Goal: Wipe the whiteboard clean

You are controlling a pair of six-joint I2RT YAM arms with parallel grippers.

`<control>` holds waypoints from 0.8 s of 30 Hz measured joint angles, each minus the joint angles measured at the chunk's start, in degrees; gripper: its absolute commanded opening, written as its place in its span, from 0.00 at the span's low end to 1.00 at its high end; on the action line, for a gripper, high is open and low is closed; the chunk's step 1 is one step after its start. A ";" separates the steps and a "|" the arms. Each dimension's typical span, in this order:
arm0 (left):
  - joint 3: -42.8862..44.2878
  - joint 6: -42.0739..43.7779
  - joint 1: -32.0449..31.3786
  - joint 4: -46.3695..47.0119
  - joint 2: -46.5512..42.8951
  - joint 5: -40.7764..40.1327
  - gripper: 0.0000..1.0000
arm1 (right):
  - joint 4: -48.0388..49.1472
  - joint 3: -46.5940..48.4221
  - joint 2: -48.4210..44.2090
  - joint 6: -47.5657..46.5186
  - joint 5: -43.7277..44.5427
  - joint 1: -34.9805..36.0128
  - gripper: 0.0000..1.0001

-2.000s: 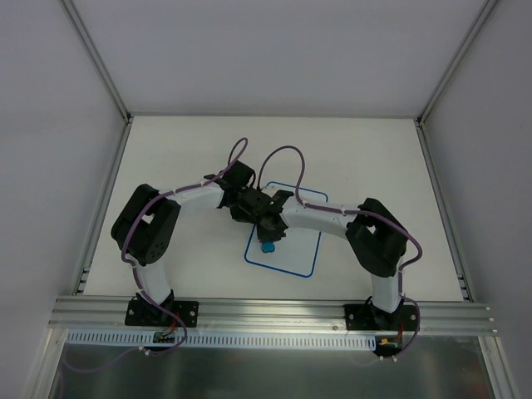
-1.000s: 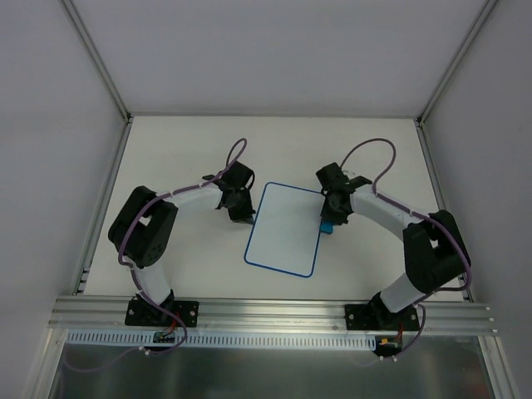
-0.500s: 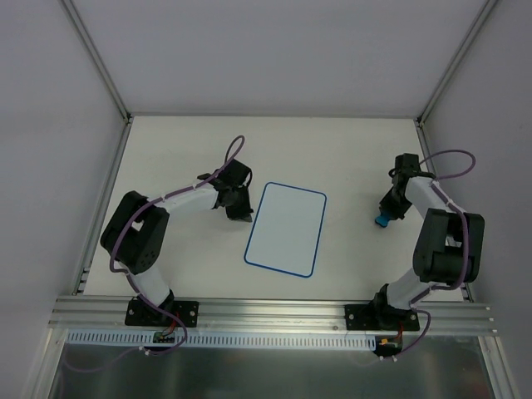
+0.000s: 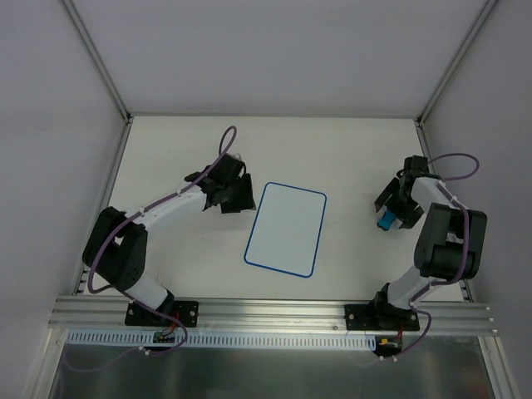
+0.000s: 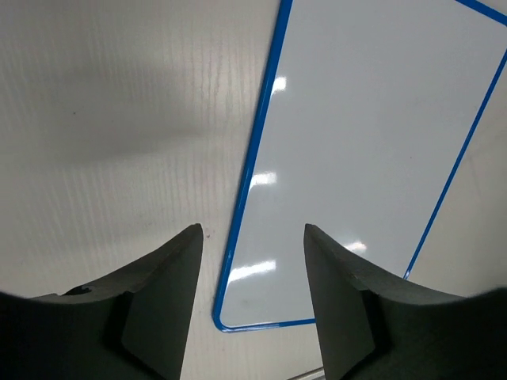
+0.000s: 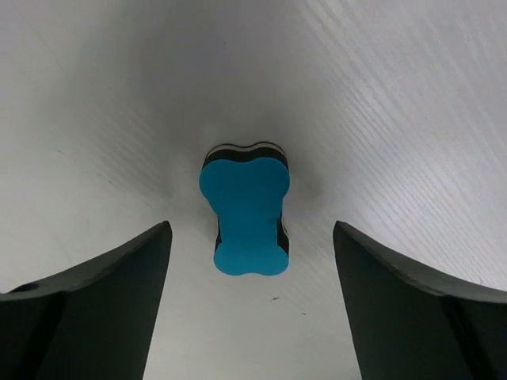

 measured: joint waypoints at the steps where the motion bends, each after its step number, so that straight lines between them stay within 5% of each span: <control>1: -0.07 0.13 0.07 -0.07 -0.90 -0.55 0.65 | -0.07 -0.17 -0.70 -0.20 0.15 -0.02 0.90; 7: -0.70 1.64 0.50 -0.92 -7.39 -3.02 0.99 | -2.19 -0.61 -10.78 -1.40 1.73 -0.31 0.99; 24: 2.60 15.37 1.46 -8.92 -39.01 -20.09 0.99 | -7.93 11.91 -52.72 -10.56 2.08 -1.60 0.99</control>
